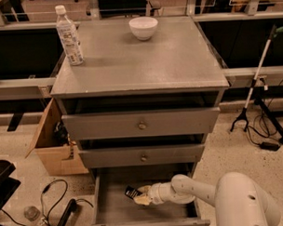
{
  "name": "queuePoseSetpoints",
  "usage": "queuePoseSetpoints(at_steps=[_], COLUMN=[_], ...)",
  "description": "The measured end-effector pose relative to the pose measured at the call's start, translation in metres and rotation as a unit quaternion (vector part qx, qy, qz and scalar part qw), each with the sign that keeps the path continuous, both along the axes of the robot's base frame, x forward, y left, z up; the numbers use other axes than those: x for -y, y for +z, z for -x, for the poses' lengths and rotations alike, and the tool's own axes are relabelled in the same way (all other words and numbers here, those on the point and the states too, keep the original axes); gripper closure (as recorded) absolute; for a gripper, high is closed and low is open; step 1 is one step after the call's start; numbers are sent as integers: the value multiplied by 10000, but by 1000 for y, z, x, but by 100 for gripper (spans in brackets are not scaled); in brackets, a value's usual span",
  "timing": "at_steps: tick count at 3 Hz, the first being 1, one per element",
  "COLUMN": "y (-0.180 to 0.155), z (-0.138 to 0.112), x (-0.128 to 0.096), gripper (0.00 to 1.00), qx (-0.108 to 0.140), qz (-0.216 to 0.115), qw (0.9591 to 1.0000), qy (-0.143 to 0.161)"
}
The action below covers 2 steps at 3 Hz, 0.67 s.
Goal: Place rxbar chocolate into bottom drawer
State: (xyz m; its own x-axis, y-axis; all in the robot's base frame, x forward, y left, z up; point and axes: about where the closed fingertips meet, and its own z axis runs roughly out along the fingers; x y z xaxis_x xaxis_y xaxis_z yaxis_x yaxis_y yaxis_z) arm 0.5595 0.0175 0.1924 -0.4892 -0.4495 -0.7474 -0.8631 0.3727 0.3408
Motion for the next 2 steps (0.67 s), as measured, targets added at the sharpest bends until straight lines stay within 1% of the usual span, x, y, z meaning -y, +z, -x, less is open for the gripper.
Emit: queuePoseSetpoints(at_steps=[2], y=[0], z=[0], x=[0], gripper=[38], qx=[0], qz=[0], qw=[10000], qy=[0])
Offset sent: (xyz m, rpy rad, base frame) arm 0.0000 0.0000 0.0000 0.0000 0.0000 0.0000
